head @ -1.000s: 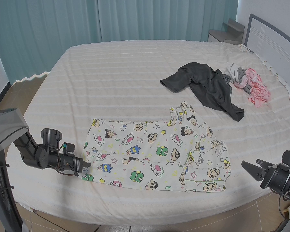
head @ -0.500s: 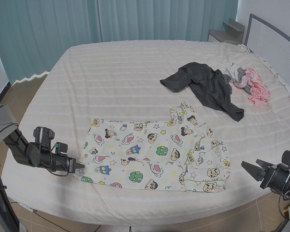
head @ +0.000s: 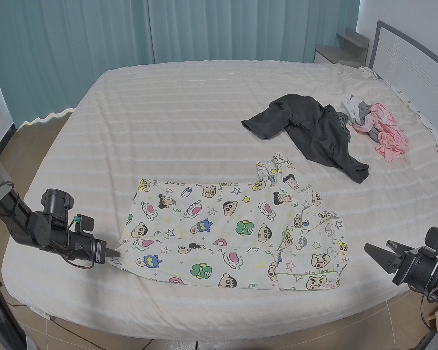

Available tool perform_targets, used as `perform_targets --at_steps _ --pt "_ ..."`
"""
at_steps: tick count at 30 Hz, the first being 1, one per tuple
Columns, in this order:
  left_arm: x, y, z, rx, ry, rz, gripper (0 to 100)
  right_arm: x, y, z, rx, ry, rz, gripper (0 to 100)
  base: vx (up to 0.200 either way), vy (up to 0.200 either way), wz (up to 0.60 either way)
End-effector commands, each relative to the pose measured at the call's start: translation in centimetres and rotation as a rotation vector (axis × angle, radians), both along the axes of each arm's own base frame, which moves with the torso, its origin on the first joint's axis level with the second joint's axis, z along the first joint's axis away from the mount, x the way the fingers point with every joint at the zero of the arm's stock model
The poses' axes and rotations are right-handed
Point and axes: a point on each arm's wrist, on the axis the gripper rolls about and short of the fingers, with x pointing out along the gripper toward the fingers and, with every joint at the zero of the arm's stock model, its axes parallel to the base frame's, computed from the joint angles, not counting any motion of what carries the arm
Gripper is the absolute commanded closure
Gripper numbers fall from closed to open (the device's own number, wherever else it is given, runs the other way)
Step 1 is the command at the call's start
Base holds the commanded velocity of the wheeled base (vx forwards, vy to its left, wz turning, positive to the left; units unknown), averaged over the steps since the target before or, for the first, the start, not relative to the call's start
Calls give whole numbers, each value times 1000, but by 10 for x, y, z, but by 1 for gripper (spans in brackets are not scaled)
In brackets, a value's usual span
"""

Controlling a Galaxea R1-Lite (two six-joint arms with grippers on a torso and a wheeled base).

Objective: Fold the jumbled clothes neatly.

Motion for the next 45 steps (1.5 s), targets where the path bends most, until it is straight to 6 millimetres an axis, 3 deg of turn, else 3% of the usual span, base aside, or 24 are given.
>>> perform_targets --at_steps 1,19,20,27,31,32,33,34,36,45 --pt "-5 1 0 1 9 5 100 -2 -1 -4 -6 16 1 0 0 0 0" --pt "-10 3 -5 -2 29 15 100 -2 -1 -4 -7 19 2 0 0 0 0" --pt "-10 3 -6 -3 31 16 0 -2 -1 -4 -7 19 1 0 0 0 0" --pt "-10 7 -1 -7 23 44 0 -2 -1 -4 -6 17 2 0 0 0 0" --pt "-16 10 23 -51 -11 112 0 -2 -1 -4 -6 17 1 0 0 0 0" --pt "-21 8 38 -91 -31 149 0 -2 -1 -4 -6 17 1 0 0 0 0" --pt "-21 8 38 -91 -31 149 0 -2 -1 -4 -6 17 1 0 0 0 0" --pt "-27 5 55 -136 -50 190 0 -2 -1 -4 -8 18 1 0 0 0 0" --pt "-33 1 67 -165 -69 209 0 -2 -1 -4 -11 16 2 0 0 0 0" --pt "-43 -7 81 -204 -76 235 0 -2 -1 -5 -12 20 2 0 0 0 0"
